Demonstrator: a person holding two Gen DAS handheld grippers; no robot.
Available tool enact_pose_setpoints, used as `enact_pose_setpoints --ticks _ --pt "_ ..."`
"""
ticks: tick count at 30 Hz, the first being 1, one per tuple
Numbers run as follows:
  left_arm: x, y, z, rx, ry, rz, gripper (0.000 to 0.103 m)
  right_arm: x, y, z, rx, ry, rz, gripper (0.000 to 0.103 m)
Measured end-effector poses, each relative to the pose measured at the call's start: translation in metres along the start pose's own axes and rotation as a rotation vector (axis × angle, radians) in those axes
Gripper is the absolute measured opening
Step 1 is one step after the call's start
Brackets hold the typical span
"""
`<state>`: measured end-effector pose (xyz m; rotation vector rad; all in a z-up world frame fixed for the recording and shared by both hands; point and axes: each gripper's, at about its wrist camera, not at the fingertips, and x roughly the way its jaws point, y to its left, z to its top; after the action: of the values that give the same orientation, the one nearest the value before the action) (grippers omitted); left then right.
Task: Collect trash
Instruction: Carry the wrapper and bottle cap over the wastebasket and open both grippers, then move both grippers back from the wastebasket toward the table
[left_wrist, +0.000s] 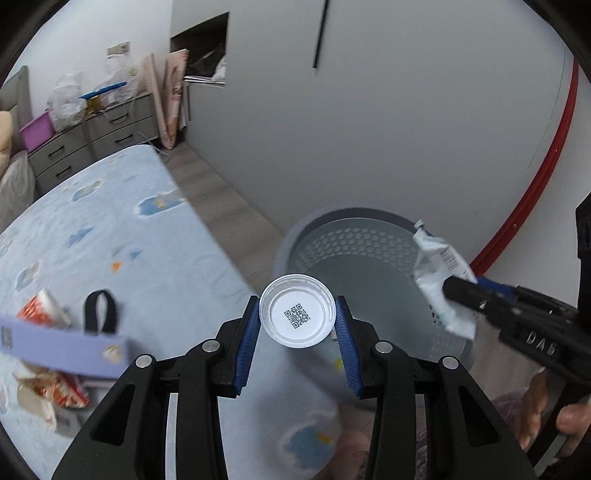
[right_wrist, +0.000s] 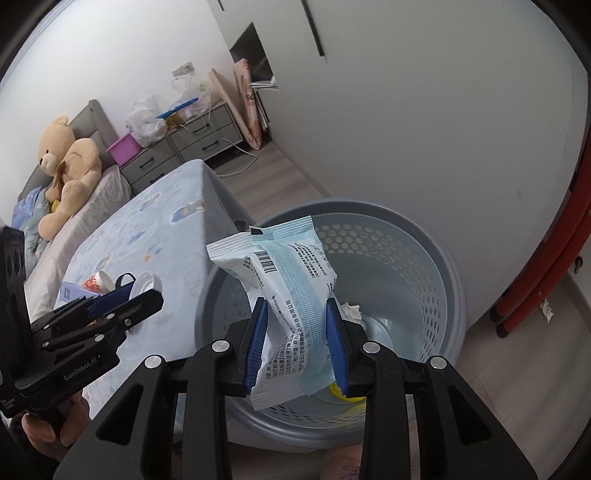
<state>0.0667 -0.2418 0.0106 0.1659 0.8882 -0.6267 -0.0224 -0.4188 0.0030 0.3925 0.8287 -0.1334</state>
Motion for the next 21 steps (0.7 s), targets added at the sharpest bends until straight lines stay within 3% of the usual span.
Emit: enact_pose_setpoints --ticks 10,12,15,21 --pt "0.033 -0.03 0.015 0.032 0.031 -0.039 0.039 0.011 -0.022 0.007 0.064 0.019 -0.042 0.033" --pt "0.033 -0.031 0.015 0.029 0.033 -0.042 0.048 0.009 -0.022 0.007 0.056 0.01 -0.057 0.033" --pt "0.032 -0.026 0.016 0.015 0.019 -0.032 0.06 0.008 -0.023 0.006 0.06 -0.001 -0.064 0.048" --pt "0.029 -0.024 0.015 0.006 0.01 -0.017 0.064 0.009 -0.028 0.007 0.081 0.003 -0.055 0.058"
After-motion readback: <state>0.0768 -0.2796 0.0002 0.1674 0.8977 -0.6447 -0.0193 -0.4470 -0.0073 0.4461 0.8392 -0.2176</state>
